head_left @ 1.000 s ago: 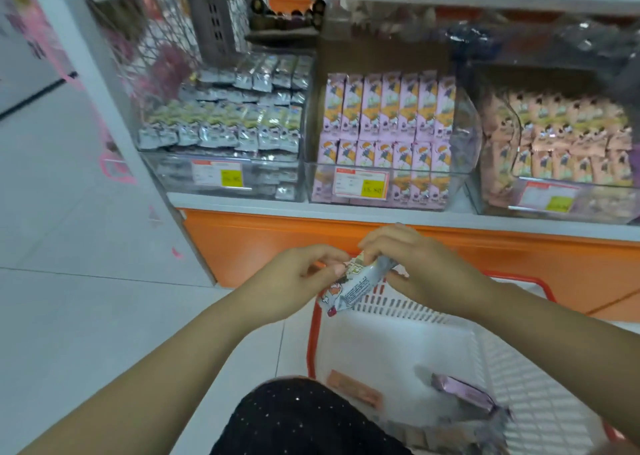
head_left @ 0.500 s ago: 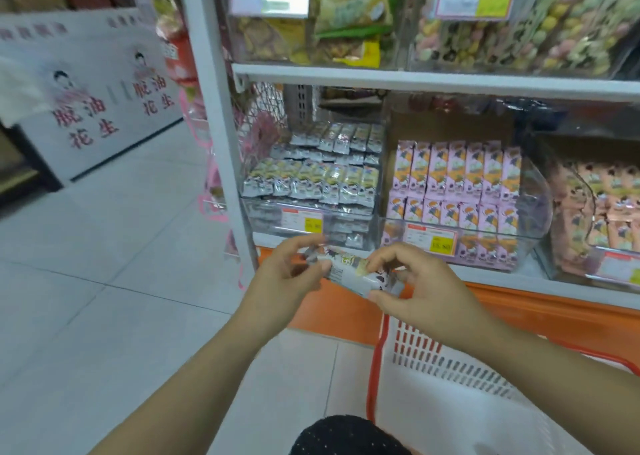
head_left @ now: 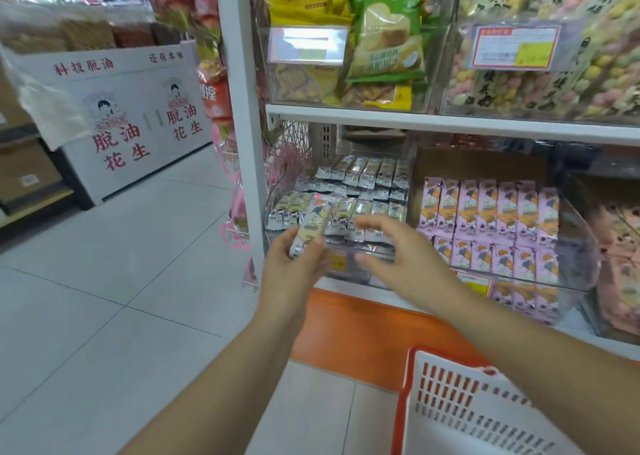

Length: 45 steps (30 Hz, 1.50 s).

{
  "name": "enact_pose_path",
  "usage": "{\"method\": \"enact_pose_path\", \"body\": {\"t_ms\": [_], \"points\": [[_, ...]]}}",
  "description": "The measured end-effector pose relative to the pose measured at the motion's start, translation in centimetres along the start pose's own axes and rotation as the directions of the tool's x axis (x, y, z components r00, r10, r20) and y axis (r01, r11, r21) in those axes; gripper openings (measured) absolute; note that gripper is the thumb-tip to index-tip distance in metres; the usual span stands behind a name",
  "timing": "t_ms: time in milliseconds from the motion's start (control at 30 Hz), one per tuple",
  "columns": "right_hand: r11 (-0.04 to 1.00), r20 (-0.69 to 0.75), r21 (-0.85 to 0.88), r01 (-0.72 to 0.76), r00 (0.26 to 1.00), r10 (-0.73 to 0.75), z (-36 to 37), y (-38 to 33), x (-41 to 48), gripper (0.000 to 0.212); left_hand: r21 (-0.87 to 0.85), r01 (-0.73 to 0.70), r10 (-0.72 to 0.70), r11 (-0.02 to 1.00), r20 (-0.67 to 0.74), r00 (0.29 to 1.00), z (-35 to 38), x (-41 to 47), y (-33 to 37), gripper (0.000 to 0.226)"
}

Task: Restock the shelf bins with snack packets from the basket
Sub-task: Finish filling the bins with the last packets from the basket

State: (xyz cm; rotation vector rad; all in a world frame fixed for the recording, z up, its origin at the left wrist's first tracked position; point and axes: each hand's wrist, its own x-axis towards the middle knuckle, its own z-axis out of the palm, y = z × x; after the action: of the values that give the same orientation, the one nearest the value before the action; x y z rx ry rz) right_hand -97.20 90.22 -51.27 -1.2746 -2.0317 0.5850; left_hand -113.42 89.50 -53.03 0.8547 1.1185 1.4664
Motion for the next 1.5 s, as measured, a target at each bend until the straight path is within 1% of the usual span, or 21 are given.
{"method": "enact_pose_path", "body": {"t_ms": [67, 133, 200, 233, 267, 333, 433, 533, 633, 767, 900, 967, 1067, 1133, 1167, 1233, 1300, 1333, 1400, 1433, 1500], "points": [[0.959, 0.032, -0.282, -0.037, 0.998, 0.047, -1.7, 2.3, 2.6, 0.051, 0.053, 0.002, 0.0, 0.999, -0.043, 0.999, -0.1, 2.5, 0.9, 0.021], [0.87, 0.091, -0.486, -0.086, 0.985, 0.148, -2.6, 4.6, 4.6, 0.062, 0.112, 0.012, -0.001, 0.994, -0.098, 0.995, -0.3, 5.7, 1.3, 0.03], [0.789, 0.147, -0.609, -0.081, 0.966, 0.212, -2.7, 6.4, 5.5, 0.069, 0.145, -0.023, 0.044, 0.989, -0.142, 0.989, 0.0, 8.6, 1.6, 0.041], [0.769, 0.163, -0.636, -0.061, 0.964, 0.212, -2.5, 7.0, 5.6, 0.069, 0.175, -0.044, 0.074, 0.984, -0.165, 0.984, 0.3, 10.2, 1.6, 0.052], [0.766, 0.164, -0.64, -0.051, 0.966, 0.2, -2.2, 7.4, 5.5, 0.069, 0.23, -0.058, 0.102, 0.972, -0.185, 0.977, 0.7, 11.6, 1.7, 0.063], [0.792, 0.136, -0.608, -0.055, 0.976, 0.172, -1.7, 7.8, 5.3, 0.068, 0.388, -0.107, 0.202, 0.916, -0.215, 0.956, 1.8, 14.3, 1.8, 0.068], [0.813, 0.115, -0.579, -0.058, 0.982, 0.152, -1.5, 8.0, 5.3, 0.068, 0.57, -0.152, 0.327, 0.807, -0.217, 0.92, 3.4, 17.4, 1.9, 0.057], [0.826, 0.109, -0.561, -0.056, 0.984, 0.141, -1.3, 8.3, 5.5, 0.067, 0.648, -0.167, 0.385, 0.743, -0.21, 0.899, 4.4, 19.7, 1.4, 0.042], [0.841, 0.105, -0.539, -0.04, 0.988, 0.114, -1.2, 8.6, 5.5, 0.067, 0.703, -0.171, 0.429, 0.691, -0.208, 0.879, 4.9, 21.2, 0.8, 0.034], [0.846, 0.099, -0.532, -0.032, 0.99, 0.099, -1.0, 8.8, 5.6, 0.066, 0.738, -0.132, 0.352, 0.662, -0.151, 0.924, 5.2, 23.3, -0.1, 0.028], [0.855, 0.089, -0.518, -0.028, 0.992, 0.086, -0.8, 9.2, 5.7, 0.063, 0.866, -0.152, 0.243, 0.477, 0.037, 0.969, 5.2, 24.4, -0.5, 0.028], [0.861, 0.076, -0.508, -0.028, 0.994, 0.077, -0.8, 9.3, 5.6, 0.062, 0.894, -0.168, 0.208, 0.416, 0.087, 0.974, 5.2, 24.7, -0.4, 0.028], [0.86, 0.081, -0.51, -0.03, 0.993, 0.083, -0.7, 9.3, 5.5, 0.062, 0.935, -0.154, 0.136, 0.32, 0.116, 0.984, 5.2, 24.1, 0.1, 0.031], [0.862, 0.09, -0.506, -0.027, 0.992, 0.085, -0.8, 9.2, 5.6, 0.063, 0.952, -0.173, 0.159, 0.253, 0.135, 0.978, 5.1, 23.3, 0.5, 0.039], [0.864, 0.097, -0.503, -0.025, 0.992, 0.086, -1.0, 9.2, 5.7, 0.064, 0.954, -0.199, 0.213, 0.226, 0.151, 0.965, 5.0, 22.7, 0.6, 0.043], [0.867, 0.108, -0.498, -0.022, 0.99, 0.086, -1.4, 9.3, 5.8, 0.067, 0.918, -0.318, 0.373, 0.238, 0.216, 0.902, 4.9, 20.4, 0.4, 0.042], [0.894, 0.079, -0.448, 0.001, 0.996, 0.039, -1.7, 8.9, 5.2, 0.066, 0.815, -0.483, 0.526, 0.32, 0.272, 0.806, 5.0, 16.2, -0.3, 0.042], [0.915, 0.021, -0.402, 0.04, 0.999, -0.034, -1.8, 8.7, 4.4, 0.06, 0.749, -0.55, 0.57, 0.37, 0.284, 0.771, 5.0, 13.7, -0.9, 0.041], [0.933, -0.121, -0.331, 0.139, 0.975, -0.188, -1.6, 8.6, 1.9, 0.044, 0.639, -0.631, 0.594, 0.44, 0.32, 0.738, 4.8, 8.5, -3.0, 0.036], [0.939, -0.173, -0.298, 0.174, 0.957, -0.232, -1.3, 8.8, 0.1, 0.036, 0.614, -0.657, 0.585, 0.438, 0.361, 0.727, 4.4, 6.1, -4.8, 0.033], [0.953, -0.192, -0.241, 0.183, 0.953, -0.232, -0.3, 9.9, -4.0, 0.022, 0.614, -0.672, 0.511, 0.414, 0.455, 0.73, 3.1, 2.7, -9.3, 0.03]]}}
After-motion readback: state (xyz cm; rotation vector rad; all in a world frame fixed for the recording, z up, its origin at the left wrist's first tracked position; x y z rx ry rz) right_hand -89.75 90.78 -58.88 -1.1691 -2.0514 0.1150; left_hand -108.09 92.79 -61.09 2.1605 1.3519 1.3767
